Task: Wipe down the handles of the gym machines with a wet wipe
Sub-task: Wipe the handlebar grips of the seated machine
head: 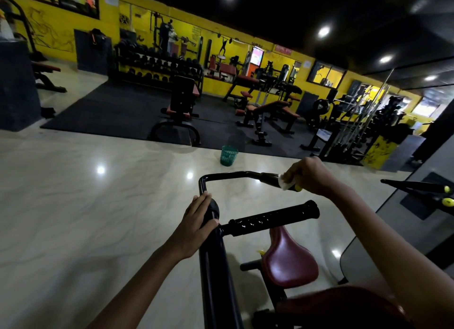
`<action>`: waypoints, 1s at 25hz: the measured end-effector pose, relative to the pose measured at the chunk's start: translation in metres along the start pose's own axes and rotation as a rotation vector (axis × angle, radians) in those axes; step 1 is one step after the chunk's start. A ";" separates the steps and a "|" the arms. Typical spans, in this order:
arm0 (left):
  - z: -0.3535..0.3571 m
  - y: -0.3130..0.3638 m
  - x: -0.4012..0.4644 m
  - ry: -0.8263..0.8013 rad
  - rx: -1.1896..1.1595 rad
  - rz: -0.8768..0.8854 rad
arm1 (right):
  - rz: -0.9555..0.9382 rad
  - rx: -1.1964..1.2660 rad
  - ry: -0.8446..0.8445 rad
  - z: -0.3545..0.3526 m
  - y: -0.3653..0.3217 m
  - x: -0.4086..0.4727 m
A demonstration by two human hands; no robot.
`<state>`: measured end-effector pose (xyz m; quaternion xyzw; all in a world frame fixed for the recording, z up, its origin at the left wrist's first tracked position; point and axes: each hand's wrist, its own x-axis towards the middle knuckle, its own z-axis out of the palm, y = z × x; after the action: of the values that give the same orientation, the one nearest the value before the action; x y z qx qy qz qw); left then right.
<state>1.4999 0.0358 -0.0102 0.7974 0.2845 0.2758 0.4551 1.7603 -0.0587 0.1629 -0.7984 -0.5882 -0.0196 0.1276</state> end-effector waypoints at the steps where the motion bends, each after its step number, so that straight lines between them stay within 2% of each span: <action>1: 0.000 0.000 0.000 0.005 -0.002 0.000 | 0.002 -0.004 0.013 -0.002 0.001 -0.003; 8: -0.001 0.001 -0.001 0.001 0.008 -0.010 | -0.009 -0.050 0.057 -0.010 0.007 -0.009; 11: -0.001 0.002 -0.003 0.010 0.003 -0.006 | 0.047 -0.017 0.000 -0.002 0.001 0.000; 19: 0.000 -0.004 -0.002 0.010 -0.020 0.022 | 0.051 -0.188 -0.152 0.030 -0.018 0.055; 25: 0.002 -0.006 -0.003 0.028 -0.063 0.032 | 0.196 -0.120 -0.212 0.029 -0.007 0.067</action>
<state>1.4982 0.0346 -0.0168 0.7833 0.2692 0.3029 0.4714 1.7709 0.0128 0.1479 -0.8558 -0.5152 0.0423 0.0184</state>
